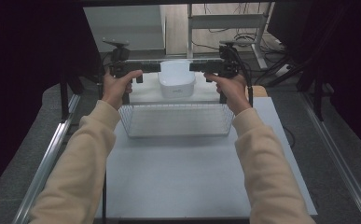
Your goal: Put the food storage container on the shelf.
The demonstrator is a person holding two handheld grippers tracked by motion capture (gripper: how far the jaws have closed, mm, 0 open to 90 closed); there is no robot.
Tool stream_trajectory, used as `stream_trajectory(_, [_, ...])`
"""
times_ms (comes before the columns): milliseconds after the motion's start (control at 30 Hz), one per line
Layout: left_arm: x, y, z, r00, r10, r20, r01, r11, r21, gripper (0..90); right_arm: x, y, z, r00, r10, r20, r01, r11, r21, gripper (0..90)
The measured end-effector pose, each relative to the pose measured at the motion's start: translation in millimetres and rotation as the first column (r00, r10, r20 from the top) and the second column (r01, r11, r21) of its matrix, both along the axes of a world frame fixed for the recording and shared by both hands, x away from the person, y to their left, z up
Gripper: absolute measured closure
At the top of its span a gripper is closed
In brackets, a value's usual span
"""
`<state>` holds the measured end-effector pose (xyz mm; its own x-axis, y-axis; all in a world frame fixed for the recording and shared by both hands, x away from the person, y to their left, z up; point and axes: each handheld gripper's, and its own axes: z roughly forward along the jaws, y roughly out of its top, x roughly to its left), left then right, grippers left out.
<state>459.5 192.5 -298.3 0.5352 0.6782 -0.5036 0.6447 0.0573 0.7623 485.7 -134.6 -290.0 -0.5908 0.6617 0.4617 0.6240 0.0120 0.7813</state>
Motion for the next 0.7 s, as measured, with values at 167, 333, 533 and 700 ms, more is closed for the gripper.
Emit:
stream_trajectory(167, [-19.1, 1.2, 7.4, 0.9989, 0.004, 0.046, -0.006, 0.9993, 0.037, 28.6, -13.4, -5.2, 1.7, 0.9971, 0.051, 0.057, -0.048, 0.9977, -0.047, 31.5])
stream_trajectory(333, [-35.0, 5.6, 6.1, 0.9974, 0.003, 0.072, -0.007, 0.9986, 0.053, 28.2, -26.2, -15.4, 1.3, 0.9942, 0.061, 0.089, -0.056, 0.9967, -0.059, 31.4])
stream_trajectory(533, [-60.7, 10.9, 1.9, 0.9930, -0.004, 0.118, -0.007, 0.9952, 0.098, 27.9, -41.3, -31.9, -3.6, 0.9907, 0.075, 0.113, -0.067, 0.9952, -0.071, 31.4])
stream_trajectory(700, [-85.2, 14.9, -7.6, 0.9893, -0.021, 0.144, 0.001, 0.9909, 0.135, 27.4, -64.6, -46.7, -11.6, 0.9812, 0.103, 0.163, -0.087, 0.9906, -0.105, 31.4])
